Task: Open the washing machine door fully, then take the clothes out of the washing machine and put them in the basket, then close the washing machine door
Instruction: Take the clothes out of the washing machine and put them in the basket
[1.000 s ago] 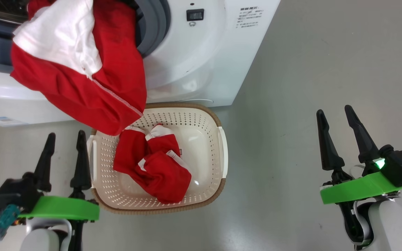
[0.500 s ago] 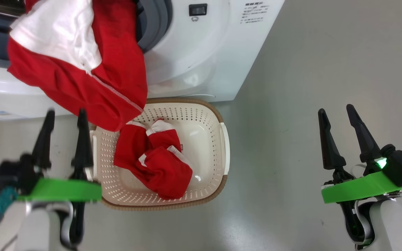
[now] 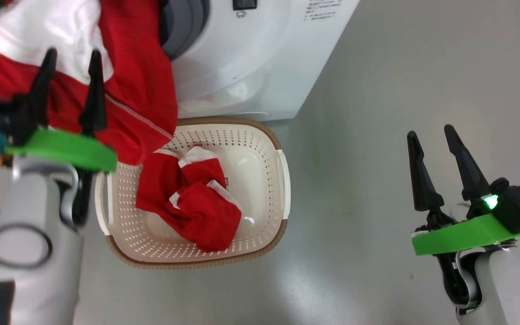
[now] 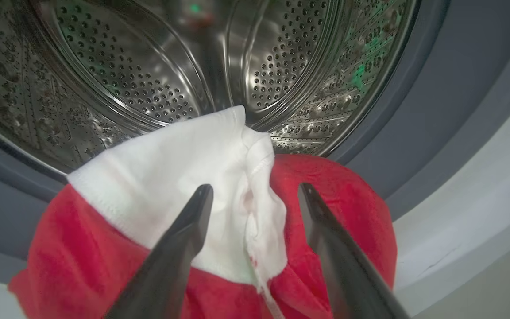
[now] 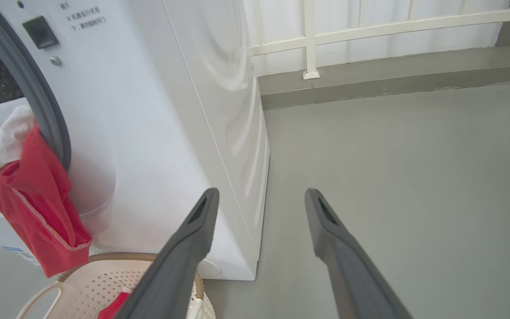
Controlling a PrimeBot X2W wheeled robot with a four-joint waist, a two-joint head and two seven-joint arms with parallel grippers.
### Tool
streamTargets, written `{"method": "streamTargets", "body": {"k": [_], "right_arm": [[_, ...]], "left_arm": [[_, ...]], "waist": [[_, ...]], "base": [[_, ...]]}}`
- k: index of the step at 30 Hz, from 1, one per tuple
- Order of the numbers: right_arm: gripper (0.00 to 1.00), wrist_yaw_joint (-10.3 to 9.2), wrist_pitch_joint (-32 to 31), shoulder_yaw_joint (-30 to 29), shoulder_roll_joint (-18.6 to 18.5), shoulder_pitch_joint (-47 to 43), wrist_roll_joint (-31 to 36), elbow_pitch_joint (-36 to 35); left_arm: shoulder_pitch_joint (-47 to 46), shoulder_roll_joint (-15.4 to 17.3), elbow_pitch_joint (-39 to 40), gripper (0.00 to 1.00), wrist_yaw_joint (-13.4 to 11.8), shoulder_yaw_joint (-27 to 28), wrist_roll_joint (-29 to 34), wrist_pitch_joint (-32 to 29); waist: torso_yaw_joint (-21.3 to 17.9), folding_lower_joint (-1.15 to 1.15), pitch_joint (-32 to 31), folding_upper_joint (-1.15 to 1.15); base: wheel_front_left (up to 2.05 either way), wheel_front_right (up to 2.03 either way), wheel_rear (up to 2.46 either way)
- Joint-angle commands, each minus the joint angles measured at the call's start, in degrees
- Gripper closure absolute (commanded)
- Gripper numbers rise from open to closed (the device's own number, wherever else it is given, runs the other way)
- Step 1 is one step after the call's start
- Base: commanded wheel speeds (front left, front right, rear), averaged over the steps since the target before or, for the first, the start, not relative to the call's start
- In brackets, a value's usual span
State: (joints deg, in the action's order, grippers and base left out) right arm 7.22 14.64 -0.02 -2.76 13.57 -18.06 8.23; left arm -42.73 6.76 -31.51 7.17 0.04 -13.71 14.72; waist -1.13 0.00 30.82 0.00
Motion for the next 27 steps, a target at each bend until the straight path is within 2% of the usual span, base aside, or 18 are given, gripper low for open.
{"method": "streamTargets", "body": {"k": [1, 6, 13, 22, 27], "right_arm": [[0.00, 0.26, 0.4, 1.5, -0.1, 0.6, -0.3, -1.5], [0.00, 0.26, 0.4, 1.4, -0.1, 1.1, -0.5, -1.7], [0.00, 0.26, 0.4, 1.6, -0.1, 1.7, -0.6, -1.9], [0.00, 0.26, 0.4, 2.6, -0.1, 2.4, -1.3, -1.7], [0.00, 0.26, 0.4, 3.1, -0.1, 2.6, -1.7, -1.7]], "left_arm": [[-3.6, 3.0, -2.0, 0.00, 0.3, 0.2, -0.4, 0.3], [-12.5, 4.3, -11.1, 0.00, 0.3, -3.3, -1.9, -0.9], [-23.0, 5.8, -21.2, 0.00, 0.3, -8.6, -4.3, -6.3], [-30.6, 6.5, -30.0, 0.00, 0.3, -13.9, -6.1, -13.9], [-33.4, 6.9, -33.5, 0.00, 0.3, -16.0, -6.9, -15.7]], "waist": [[-0.5, 0.00, 0.9, 0.00], [-0.8, 0.00, 2.2, 0.00], [-1.3, 0.00, 3.4, 0.00], [-2.4, 0.00, 4.2, 0.00], [-3.2, 0.00, 4.4, 0.00]], "base": [[0.00, 0.00, 0.00], [0.00, 0.00, 0.00], [0.00, 0.00, 0.00], [0.00, 0.00, 0.00], [0.00, 0.00, 0.00]]}}
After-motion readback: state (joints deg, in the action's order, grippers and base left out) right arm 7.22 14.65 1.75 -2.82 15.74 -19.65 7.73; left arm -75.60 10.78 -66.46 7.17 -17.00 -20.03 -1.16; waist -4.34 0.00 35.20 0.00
